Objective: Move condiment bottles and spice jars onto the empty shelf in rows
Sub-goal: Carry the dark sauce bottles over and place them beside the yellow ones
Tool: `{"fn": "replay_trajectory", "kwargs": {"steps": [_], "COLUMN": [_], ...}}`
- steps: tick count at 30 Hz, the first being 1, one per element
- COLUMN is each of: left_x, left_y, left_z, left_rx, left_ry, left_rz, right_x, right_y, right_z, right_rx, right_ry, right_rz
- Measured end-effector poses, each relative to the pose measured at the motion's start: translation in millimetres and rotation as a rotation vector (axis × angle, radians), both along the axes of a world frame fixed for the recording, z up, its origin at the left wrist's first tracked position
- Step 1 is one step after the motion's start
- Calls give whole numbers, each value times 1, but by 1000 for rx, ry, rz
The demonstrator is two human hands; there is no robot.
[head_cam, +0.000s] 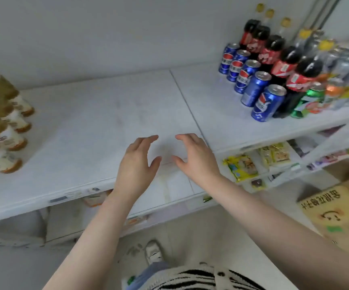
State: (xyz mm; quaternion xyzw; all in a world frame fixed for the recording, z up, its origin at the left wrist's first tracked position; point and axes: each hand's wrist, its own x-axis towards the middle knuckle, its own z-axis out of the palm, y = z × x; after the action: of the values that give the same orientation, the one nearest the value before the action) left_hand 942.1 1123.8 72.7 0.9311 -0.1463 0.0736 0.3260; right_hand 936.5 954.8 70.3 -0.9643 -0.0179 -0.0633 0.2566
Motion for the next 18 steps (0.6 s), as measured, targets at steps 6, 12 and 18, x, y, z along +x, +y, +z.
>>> {"fn": "replay_trajectory", "kwargs": {"steps": [6, 12, 18], "left_x": [-64, -140, -208], "left_y": [-157, -294, -406], "left_z": [-27, -50, -73], "left_rx": [147, 239, 369], "left_ry": [53, 113, 93], "left_rz": [-424, -815, -1175], "right_x": [-134, -273, -375], "right_y": [-147, -240, -293], "right_z": [-25, -43, -64], "right_rx": [-72, -38, 8], "right_ry": [88, 210, 283], "right_rz": [-358, -756, -1100]}}
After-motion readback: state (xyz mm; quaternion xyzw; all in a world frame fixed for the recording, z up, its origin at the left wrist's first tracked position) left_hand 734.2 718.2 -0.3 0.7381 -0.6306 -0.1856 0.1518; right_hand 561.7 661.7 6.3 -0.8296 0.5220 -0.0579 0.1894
